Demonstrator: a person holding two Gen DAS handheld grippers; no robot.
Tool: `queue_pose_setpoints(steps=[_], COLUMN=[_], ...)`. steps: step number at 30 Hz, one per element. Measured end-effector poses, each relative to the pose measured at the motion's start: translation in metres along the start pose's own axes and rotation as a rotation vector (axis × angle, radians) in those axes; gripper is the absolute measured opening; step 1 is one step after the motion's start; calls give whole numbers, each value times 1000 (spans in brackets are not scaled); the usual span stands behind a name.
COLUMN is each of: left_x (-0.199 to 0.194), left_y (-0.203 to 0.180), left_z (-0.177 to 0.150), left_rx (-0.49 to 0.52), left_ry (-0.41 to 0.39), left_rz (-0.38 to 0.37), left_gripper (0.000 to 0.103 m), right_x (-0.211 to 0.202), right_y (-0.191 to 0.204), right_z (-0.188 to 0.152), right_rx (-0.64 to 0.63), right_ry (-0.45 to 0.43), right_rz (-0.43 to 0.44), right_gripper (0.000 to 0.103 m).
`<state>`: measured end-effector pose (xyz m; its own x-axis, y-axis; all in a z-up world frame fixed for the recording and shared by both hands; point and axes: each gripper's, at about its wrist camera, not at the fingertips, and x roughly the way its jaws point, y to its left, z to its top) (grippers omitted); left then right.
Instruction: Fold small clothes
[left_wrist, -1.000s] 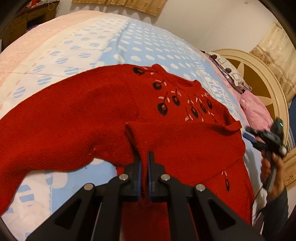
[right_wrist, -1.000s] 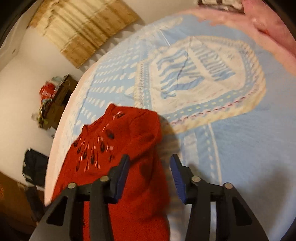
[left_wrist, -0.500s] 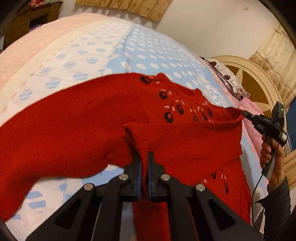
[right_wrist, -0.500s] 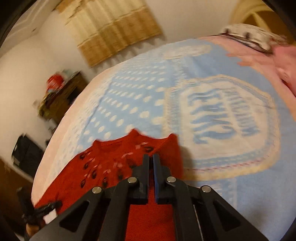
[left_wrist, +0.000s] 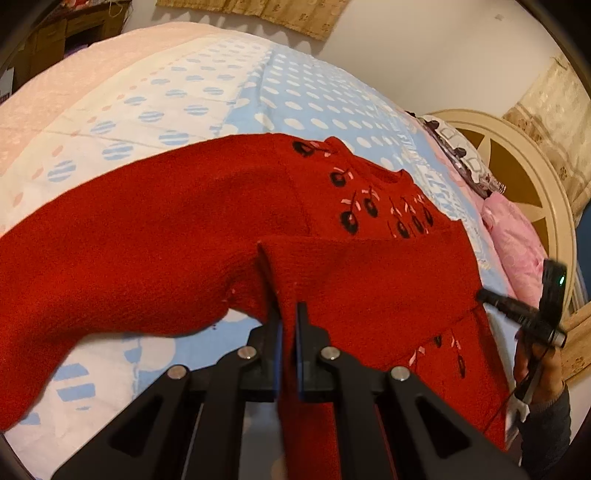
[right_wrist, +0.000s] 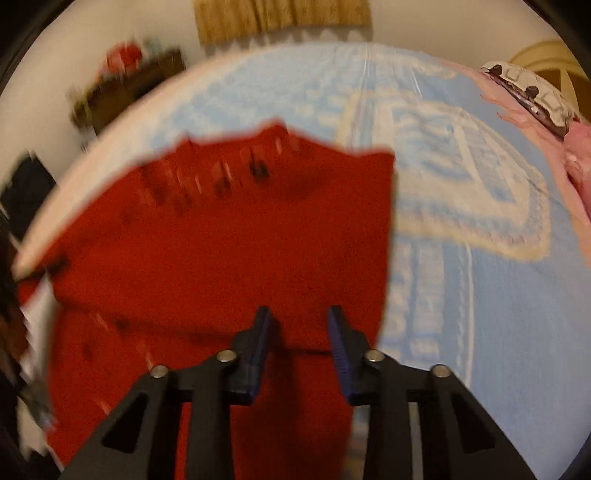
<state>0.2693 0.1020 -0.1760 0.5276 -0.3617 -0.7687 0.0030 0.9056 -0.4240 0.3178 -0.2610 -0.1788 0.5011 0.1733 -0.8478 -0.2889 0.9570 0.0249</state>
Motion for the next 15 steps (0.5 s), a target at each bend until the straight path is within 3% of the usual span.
queue_pose_setpoints(steps=[6, 11, 15], left_x=[-5, -10, -2], left_y=[-11, -9, -8], left_z=[-2, 5, 2], left_rx=[61, 46, 74], left_ry=[-23, -27, 1], left_rz=[33, 44, 108], left_gripper=[6, 6, 9], right_x=[-18, 2, -7], right_y=[12, 28, 24], right_z=[6, 3, 0], right_rx=[-16, -55, -6], right_ry=[-48, 32, 12], right_rz=[-10, -61, -50], right_gripper=[28, 28, 28])
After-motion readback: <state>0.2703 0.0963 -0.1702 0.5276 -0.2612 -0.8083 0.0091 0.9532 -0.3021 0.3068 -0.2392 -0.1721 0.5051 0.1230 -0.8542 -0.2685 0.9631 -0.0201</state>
